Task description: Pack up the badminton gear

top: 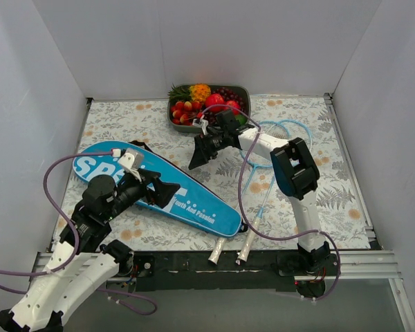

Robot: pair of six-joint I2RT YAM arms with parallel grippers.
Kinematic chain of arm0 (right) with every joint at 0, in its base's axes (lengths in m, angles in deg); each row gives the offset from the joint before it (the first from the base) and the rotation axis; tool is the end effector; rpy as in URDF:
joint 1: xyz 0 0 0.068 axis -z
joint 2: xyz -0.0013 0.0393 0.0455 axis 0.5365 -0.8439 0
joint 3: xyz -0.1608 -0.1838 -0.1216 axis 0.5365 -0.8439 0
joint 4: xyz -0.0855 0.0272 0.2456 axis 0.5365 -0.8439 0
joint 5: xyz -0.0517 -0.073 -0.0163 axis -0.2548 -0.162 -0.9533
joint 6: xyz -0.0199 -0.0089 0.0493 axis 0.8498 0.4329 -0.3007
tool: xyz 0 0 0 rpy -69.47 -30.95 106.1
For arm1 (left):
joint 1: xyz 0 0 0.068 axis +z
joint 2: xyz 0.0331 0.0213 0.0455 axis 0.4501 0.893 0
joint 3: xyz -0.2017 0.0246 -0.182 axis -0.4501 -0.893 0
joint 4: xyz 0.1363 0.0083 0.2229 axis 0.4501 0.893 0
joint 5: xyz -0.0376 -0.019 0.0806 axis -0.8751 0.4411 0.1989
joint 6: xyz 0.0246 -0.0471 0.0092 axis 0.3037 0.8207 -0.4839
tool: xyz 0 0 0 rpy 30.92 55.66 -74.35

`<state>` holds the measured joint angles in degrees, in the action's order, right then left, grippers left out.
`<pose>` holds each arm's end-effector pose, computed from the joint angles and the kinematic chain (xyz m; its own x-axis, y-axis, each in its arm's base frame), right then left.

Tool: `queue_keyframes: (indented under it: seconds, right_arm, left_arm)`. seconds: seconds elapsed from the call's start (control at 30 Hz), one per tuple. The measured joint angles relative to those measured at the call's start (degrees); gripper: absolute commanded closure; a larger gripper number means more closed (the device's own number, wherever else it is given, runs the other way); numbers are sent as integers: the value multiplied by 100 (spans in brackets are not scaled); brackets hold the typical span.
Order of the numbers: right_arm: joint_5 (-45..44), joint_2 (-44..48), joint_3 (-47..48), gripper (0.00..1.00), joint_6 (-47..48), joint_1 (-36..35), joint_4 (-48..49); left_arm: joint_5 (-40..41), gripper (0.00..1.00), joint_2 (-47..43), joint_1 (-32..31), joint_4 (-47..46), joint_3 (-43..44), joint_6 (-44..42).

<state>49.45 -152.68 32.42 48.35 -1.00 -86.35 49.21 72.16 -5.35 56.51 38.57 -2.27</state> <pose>0.3857 0.2895 0.1891 -0.6803 -0.3603 -0.6382 -0.7256 0.2085 0.6558 0.0950 -0.0678 0.3384 -0.6576 -0.5389 -0.5264 0.2494 0.5036 -0.8272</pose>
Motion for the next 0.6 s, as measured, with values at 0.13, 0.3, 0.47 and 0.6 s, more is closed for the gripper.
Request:
queue_keyframes:
  seconds: [0.13,0.3,0.47,0.6]
  right_arm:
    - [317,-356,0,13,-168,-22,238]
    - [691,-538,0,14,-264,-122,470]
    - [1027,-597,-9,17,-297,-363,612]
    - [1268,-597,-151,25,-372,-535,905]
  left_arm:
    - [-142,13,229,0,-90,0,-39]
    - [-219,13,308,0,-170,-133,-83]
    - [-254,13,330,0,-227,-225,-105]
    - [-284,13,382,0,-273,-225,-114]
